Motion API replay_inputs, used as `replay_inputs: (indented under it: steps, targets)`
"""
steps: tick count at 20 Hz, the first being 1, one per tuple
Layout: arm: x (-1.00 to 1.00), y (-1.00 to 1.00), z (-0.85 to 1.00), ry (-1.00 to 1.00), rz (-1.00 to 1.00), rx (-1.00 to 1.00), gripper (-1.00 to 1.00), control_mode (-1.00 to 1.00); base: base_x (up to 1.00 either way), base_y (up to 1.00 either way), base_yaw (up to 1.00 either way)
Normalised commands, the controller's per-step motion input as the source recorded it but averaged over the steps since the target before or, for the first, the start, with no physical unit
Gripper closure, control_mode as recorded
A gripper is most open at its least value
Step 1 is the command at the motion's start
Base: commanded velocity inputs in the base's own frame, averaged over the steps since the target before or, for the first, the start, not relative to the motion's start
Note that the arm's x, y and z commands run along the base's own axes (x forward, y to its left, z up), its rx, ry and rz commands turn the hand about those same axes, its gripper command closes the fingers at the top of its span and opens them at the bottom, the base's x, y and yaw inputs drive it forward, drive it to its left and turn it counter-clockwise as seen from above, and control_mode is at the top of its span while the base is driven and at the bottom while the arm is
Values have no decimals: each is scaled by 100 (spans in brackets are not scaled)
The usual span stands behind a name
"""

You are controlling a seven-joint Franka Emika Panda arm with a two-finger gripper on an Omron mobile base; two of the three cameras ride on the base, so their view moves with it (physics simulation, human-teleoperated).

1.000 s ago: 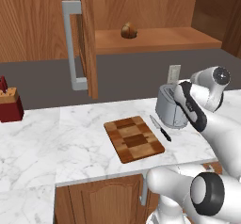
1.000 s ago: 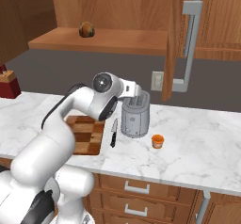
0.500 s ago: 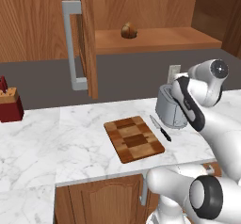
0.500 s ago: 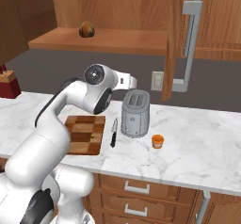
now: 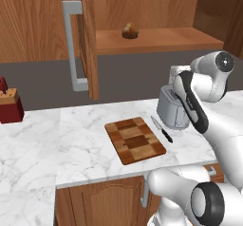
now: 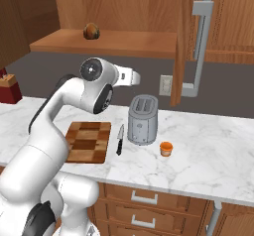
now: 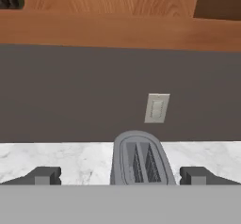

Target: Pick the bread, place it on the cutting board, pick the jam, place it on the counter, and close the cabinet.

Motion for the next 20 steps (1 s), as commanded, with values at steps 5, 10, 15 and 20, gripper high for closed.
replay_inputs:
  steps: [5,10,15,20]
  targets:
    - [-16,17,35,0,0,0,-100,-100,0,0,0]
    - [-8,22,28,0,0,0,-100,-100,0,0,0]
    - [-22,24,28,0,0,0,-100,-100,0,0,0]
    - [-29,24,29,0,0,0,-100,-100,0,0,0]
